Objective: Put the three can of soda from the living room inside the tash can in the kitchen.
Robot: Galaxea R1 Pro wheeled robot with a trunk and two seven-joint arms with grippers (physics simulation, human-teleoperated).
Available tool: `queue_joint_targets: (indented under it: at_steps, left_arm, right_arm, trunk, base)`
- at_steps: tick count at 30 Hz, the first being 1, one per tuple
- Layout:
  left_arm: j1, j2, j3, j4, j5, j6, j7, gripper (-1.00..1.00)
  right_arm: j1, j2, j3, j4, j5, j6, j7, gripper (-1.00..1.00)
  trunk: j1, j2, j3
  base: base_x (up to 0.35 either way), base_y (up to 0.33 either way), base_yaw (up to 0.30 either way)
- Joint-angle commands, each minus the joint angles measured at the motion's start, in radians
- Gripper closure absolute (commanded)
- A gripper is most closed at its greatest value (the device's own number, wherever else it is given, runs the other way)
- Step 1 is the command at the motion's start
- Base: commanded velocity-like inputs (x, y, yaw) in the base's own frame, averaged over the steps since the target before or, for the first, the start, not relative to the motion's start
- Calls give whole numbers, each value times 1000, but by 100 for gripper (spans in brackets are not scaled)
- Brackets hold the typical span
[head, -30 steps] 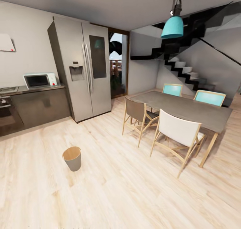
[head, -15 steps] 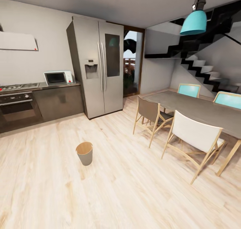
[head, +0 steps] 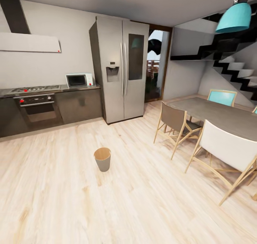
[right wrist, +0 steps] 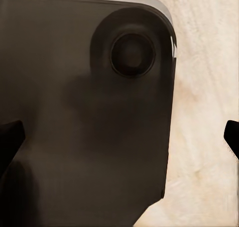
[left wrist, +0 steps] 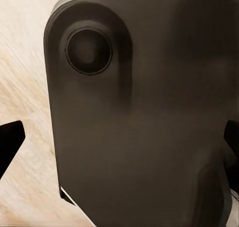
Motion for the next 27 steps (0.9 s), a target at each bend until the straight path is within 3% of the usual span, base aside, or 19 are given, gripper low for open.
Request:
queue_joint_targets:
  at_steps: [1, 20, 27]
  left_arm:
    - [0, 0, 0, 0, 0, 0, 0, -100]
    - [0, -6, 0, -1, 0, -2, -1, -100]
    - [0, -8, -1, -1, 0, -2, -1, -100]
  right_arm:
    - [0, 0, 0, 0, 0, 0, 0, -100]
    - [0, -2, 1, 0, 1, -1, 1, -100]
    - [0, -2, 2, 0, 1, -2, 4, -100]
  trunk:
    - [0, 0, -1]
    - [0, 0, -17]
    - [0, 0, -23]
  base:
    - [0, 0, 254]
    - [1, 0, 254]
    - [120, 48, 254]
